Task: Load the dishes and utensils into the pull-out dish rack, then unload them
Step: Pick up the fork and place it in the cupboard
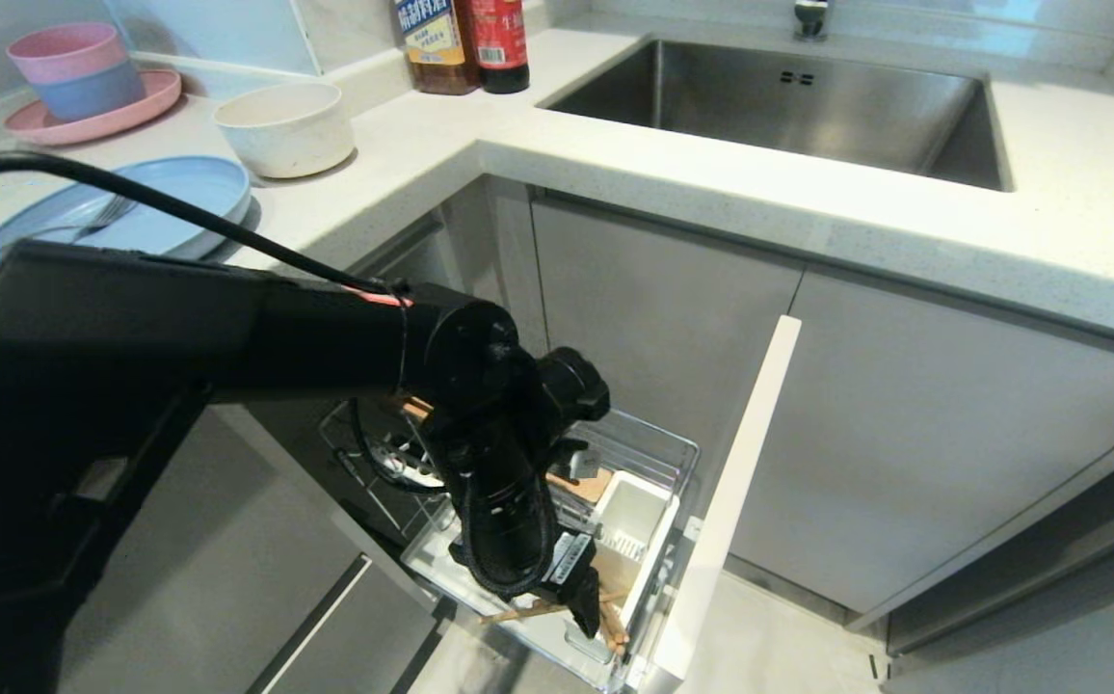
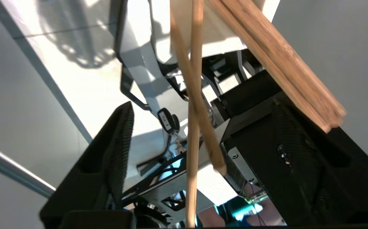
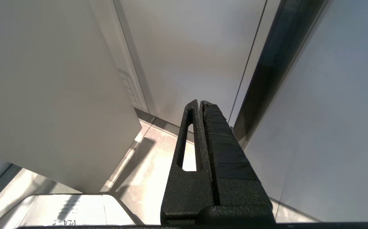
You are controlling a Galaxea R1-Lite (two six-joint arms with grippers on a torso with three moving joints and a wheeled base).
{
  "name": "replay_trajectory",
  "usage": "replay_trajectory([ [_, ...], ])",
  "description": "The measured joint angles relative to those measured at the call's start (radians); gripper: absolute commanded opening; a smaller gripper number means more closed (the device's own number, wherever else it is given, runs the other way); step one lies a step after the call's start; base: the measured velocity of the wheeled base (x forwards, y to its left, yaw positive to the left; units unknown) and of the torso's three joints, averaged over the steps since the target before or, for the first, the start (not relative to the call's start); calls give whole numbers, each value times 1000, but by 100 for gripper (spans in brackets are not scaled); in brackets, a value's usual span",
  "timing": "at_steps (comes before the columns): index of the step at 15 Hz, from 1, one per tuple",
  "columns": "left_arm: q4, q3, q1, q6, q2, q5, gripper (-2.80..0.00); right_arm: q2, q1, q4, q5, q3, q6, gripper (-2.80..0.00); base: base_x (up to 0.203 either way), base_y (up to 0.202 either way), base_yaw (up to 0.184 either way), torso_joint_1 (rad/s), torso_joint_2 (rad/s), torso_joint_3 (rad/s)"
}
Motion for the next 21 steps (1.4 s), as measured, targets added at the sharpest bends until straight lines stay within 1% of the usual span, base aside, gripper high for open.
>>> replay_trajectory([
  [2,0,4,1,-3,-38,27,0,0,0,0,0,0,0,-280,0,0,0,0,0,0],
  [4,-1,6,4,-18,-79,38,0,0,0,0,0,0,0,-280,0,0,0,0,0,0],
  [5,-2,8,4,-29,-105,46,-280,0,0,0,0,0,0,-280,0,0,0,0,0,0],
  [8,-7,17,4,-40,-193,94,-280,0,0,0,0,0,0,-280,0,0,0,0,0,0],
  [10,-8,21,4,-56,-255,112,-280,0,0,0,0,0,0,-280,0,0,0,0,0,0],
  [16,-12,22,4,-62,-474,116,-280,0,0,0,0,0,0,-280,0,0,0,0,0,0],
  [18,-40,20,9,-64,-562,117,-280,0,0,0,0,0,0,-280,0,0,0,0,0,0],
  [19,-66,20,23,-69,-599,118,-280,0,0,0,0,0,0,-280,0,0,0,0,0,0],
  [21,-139,20,91,-75,-665,120,-280,0,0,0,0,0,0,-280,0,0,0,0,0,0],
])
